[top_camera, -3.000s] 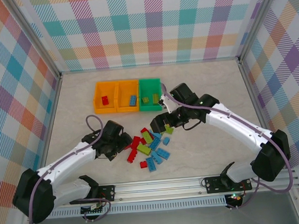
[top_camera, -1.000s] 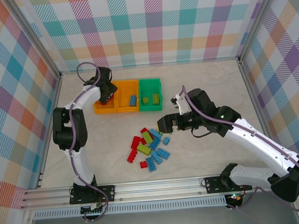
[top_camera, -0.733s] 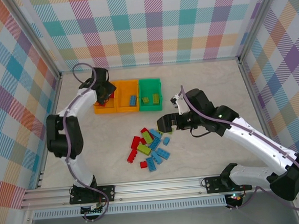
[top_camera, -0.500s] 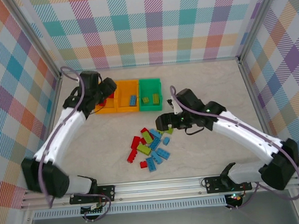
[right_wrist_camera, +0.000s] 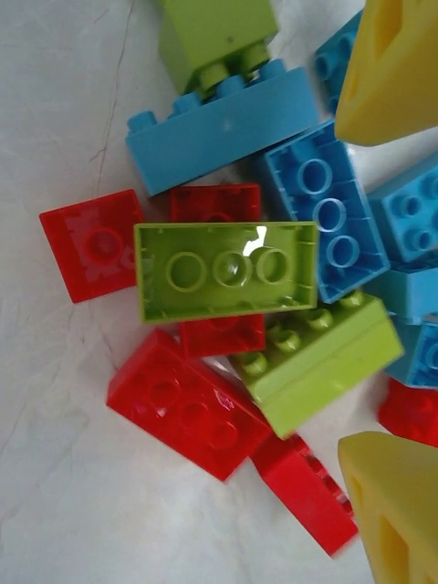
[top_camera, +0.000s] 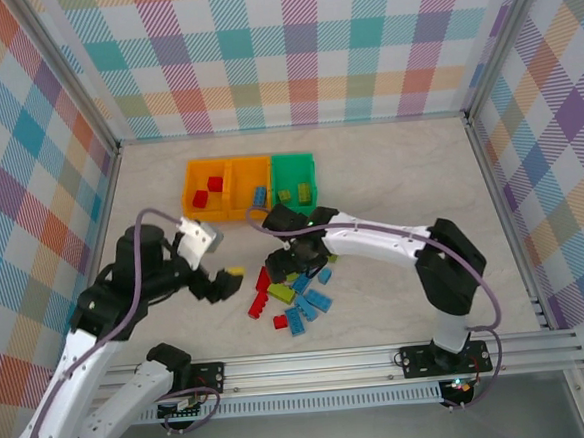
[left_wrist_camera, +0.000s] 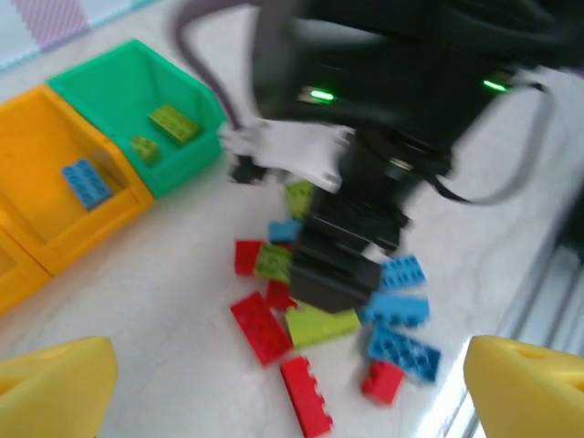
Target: Sort the legos into containers by color
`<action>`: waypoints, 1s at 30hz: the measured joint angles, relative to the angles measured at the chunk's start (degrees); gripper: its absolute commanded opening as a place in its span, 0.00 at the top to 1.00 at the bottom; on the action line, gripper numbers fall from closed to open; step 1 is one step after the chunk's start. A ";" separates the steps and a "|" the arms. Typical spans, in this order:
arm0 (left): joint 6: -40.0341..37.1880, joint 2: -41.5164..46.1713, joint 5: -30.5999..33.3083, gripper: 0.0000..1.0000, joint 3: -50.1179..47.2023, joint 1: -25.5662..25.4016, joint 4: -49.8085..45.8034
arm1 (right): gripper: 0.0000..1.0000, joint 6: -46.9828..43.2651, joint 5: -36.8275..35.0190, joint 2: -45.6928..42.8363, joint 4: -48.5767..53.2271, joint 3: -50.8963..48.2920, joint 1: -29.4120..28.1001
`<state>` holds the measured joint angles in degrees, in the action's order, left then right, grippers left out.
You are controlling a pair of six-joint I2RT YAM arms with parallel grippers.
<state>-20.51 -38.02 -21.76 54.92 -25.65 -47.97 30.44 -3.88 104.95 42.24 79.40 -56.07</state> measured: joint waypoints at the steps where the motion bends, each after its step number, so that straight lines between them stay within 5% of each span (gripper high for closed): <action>1: -1.99 1.53 -0.83 0.00 -0.59 0.00 -1.73 | 0.25 0.00 -0.74 1.49 0.15 0.68 -0.13; 20: -9.11 3.10 -6.27 0.00 -5.29 -0.09 -3.76 | 0.71 0.66 -4.52 7.93 0.33 2.62 -0.63; 30: -10.14 9.60 -9.31 0.00 -9.64 -0.09 0.37 | 0.73 -1.14 -8.13 -2.86 -3.69 1.57 1.14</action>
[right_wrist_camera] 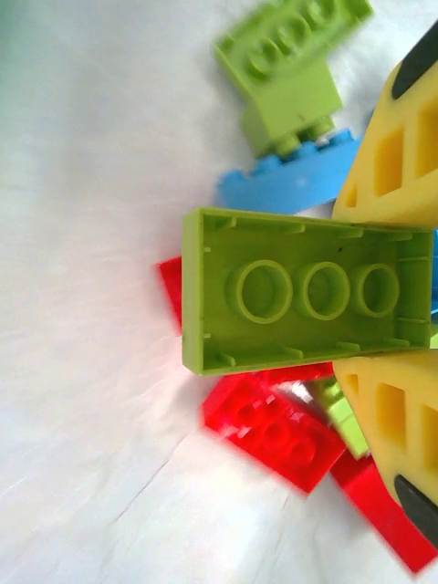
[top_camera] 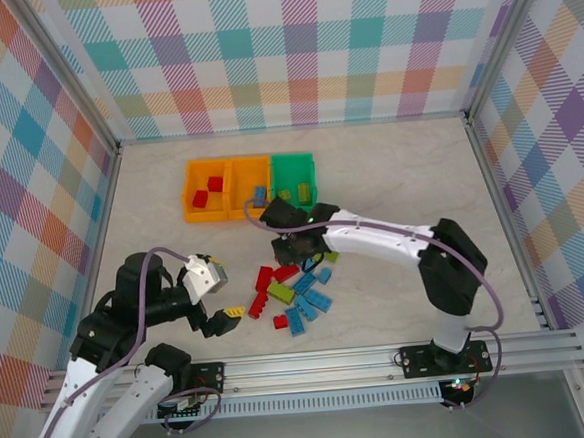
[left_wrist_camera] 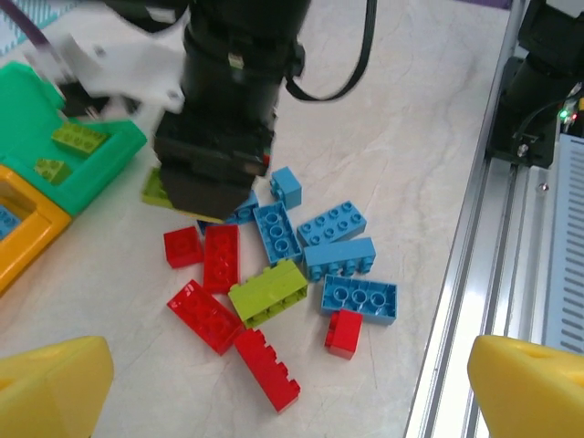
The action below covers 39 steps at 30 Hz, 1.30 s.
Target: Sort the legos into containers by color
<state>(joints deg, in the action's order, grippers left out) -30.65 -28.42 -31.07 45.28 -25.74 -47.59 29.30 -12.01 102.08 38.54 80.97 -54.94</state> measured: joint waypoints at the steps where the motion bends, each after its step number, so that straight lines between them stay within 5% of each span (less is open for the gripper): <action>1: 0.39 0.22 -0.11 0.00 -0.17 0.00 0.74 | 0.73 -0.61 -0.48 -0.66 -0.37 0.96 0.96; 13: 8.74 -1.14 3.50 0.00 -0.24 0.00 4.42 | 0.63 -9.01 -6.73 20.02 -2.47 26.40 12.33; 26: 16.22 -1.22 6.23 0.00 -1.40 -0.02 7.58 | 0.57 -11.39 -7.52 22.86 -1.11 27.30 12.24; 31: 27.82 -4.52 10.75 0.07 -1.31 -0.02 10.54 | 0.52 -11.28 -6.84 16.44 -1.29 20.61 12.24; 39: 57.00 -16.31 20.24 0.19 -1.27 -2.36 14.64 | 0.31 -9.64 -0.48 -13.42 -2.25 -0.57 12.28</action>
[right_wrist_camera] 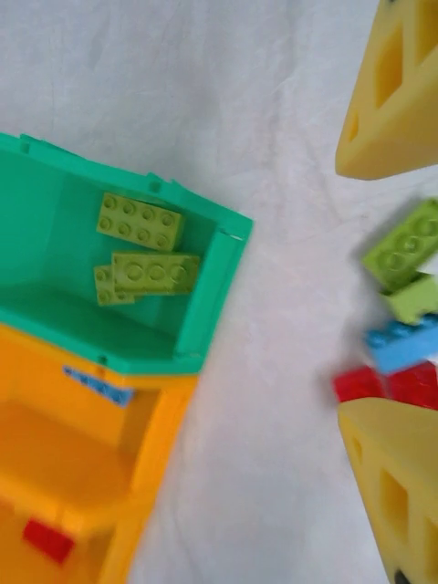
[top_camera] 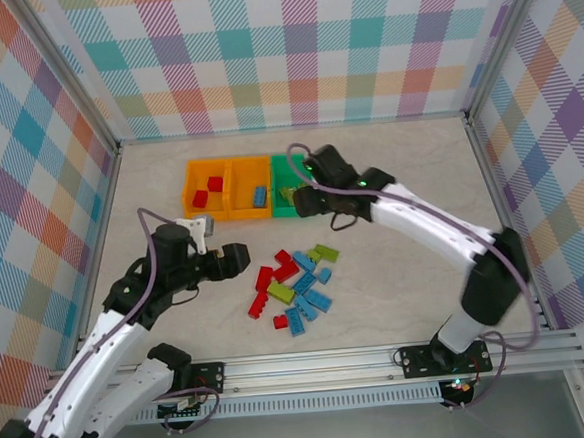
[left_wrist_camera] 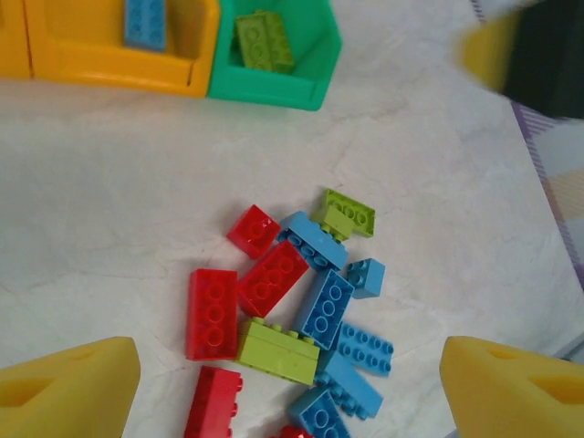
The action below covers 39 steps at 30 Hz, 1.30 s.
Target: Sort the legos into containers by color
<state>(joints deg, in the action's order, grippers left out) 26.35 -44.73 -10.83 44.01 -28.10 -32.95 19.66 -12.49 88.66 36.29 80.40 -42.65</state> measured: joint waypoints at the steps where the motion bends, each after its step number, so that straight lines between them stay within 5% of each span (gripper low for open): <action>1: 3.17 -1.86 1.14 0.20 0.00 -1.20 0.42 | 0.30 0.28 1.64 -4.07 -0.28 -2.80 0.00; 7: 14.73 -19.47 7.10 0.23 1.27 -8.70 2.78 | 0.27 0.87 13.51 -18.75 -0.44 -16.94 0.00; 17: 14.73 -43.60 12.39 0.29 12.37 -10.82 4.63 | 0.25 1.31 17.51 -22.45 1.46 -21.86 0.00; 28: 14.69 -58.60 12.94 0.38 22.05 -10.84 5.44 | 0.23 1.44 17.03 -24.00 1.51 -22.05 0.00; 39: 16.28 -61.31 12.04 0.49 22.93 -10.82 3.56 | 0.22 2.40 15.02 -26.60 1.77 -23.58 0.00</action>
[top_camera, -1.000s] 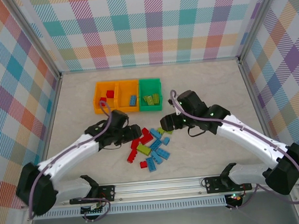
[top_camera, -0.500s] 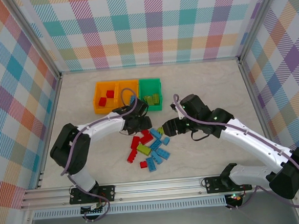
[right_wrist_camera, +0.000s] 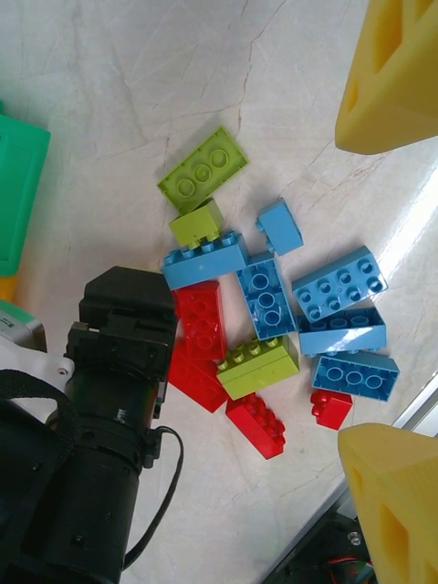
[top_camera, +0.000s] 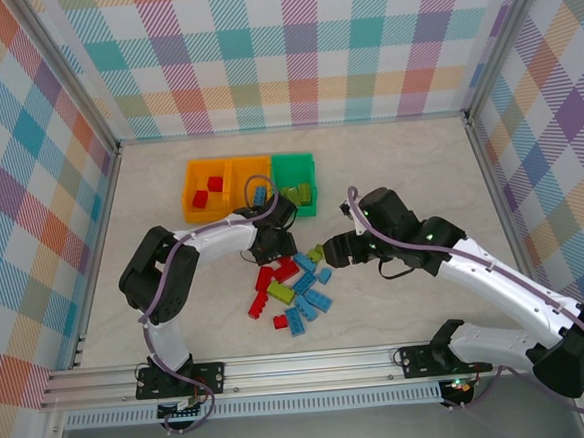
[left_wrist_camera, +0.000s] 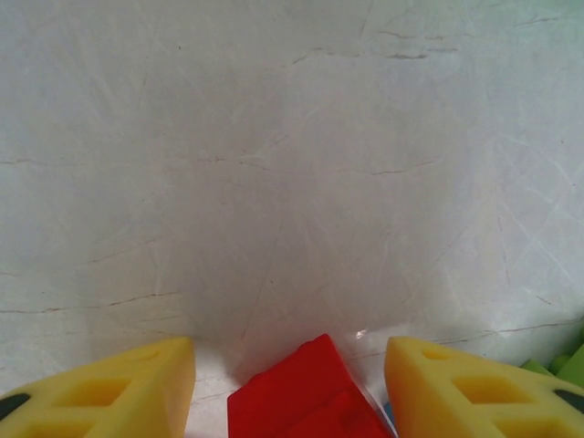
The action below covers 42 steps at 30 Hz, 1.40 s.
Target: Sort the legos into containers by color
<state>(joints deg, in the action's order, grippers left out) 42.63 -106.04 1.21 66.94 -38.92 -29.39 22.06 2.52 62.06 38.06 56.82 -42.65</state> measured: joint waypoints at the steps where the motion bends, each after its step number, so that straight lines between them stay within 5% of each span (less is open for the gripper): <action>1: 0.00 -0.09 0.11 0.51 0.11 0.00 -0.26 | 0.22 0.09 -0.20 -0.02 0.00 0.00 0.00; 12: 0.98 0.28 0.79 0.75 -0.04 0.02 -0.33 | 0.22 1.44 1.18 -0.28 0.07 -0.87 0.00; 21: -1.79 7.85 6.36 0.78 0.72 1.60 -0.66 | 0.20 1.97 0.96 -2.43 -0.81 -0.90 0.00; 30: -7.10 10.97 16.61 0.76 9.86 14.49 0.96 | 0.19 3.28 0.52 -3.10 -1.62 -1.97 0.00; 37: -8.81 0.83 21.00 0.74 20.15 24.26 1.49 | 0.19 4.55 0.50 -5.44 -1.55 -2.99 0.00; 42: -8.98 -7.93 20.48 0.61 26.73 28.44 -0.39 | 0.18 5.42 0.02 -7.58 -1.42 -3.91 0.00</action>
<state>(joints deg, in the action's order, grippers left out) 33.65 -113.97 21.69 93.67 -10.48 -29.78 27.49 2.55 54.48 36.64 52.90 -42.65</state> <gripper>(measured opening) 0.354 0.815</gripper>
